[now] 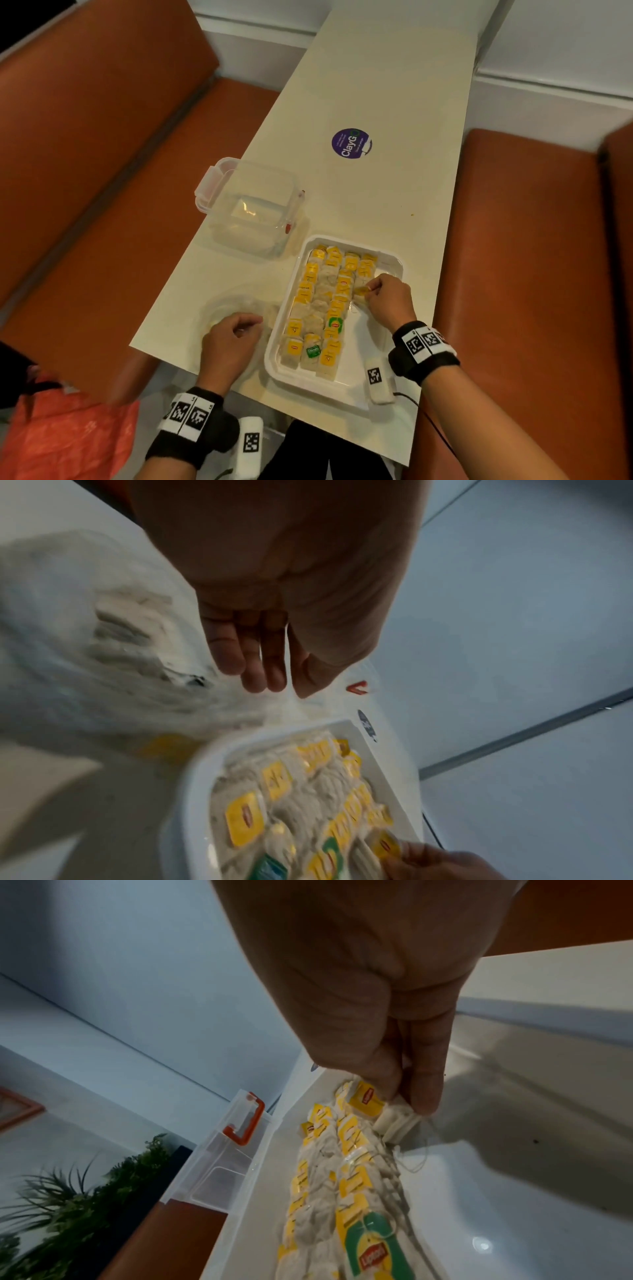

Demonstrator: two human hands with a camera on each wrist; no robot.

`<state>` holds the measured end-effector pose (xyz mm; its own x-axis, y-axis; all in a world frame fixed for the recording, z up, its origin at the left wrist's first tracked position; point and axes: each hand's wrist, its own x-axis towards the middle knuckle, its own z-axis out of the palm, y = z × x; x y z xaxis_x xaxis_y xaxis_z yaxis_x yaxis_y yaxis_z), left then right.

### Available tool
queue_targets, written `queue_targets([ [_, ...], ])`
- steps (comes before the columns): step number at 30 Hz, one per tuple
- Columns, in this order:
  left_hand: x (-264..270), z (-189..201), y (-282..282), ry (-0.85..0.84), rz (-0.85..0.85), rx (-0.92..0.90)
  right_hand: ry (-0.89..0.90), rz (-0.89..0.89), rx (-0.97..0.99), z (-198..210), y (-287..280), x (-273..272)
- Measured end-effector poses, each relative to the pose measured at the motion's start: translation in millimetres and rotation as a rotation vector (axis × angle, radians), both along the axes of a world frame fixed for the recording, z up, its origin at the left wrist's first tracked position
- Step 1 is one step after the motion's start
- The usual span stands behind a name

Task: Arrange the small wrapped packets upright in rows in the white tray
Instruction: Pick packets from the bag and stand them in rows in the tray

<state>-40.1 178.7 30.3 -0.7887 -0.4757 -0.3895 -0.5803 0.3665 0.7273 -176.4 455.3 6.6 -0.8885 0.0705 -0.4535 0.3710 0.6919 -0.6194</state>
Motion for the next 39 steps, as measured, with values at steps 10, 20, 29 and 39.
queue_targets([
  [10, 8, -38, -45, -0.208, -0.102, -0.171, -0.077, 0.047, 0.112, -10, -6, -16],
  [20, 12, -49, -42, -0.221, -0.241, -0.287, -0.147, 0.116, 0.158, -14, -10, -16],
  [29, 17, -45, -42, -0.213, -0.254, -0.279, -0.024, 0.1, 0.249, -13, -16, -6],
  [39, 20, -43, -40, -0.271, -0.359, -0.333, 0.038, 0.225, 0.195, -24, -17, 4],
])
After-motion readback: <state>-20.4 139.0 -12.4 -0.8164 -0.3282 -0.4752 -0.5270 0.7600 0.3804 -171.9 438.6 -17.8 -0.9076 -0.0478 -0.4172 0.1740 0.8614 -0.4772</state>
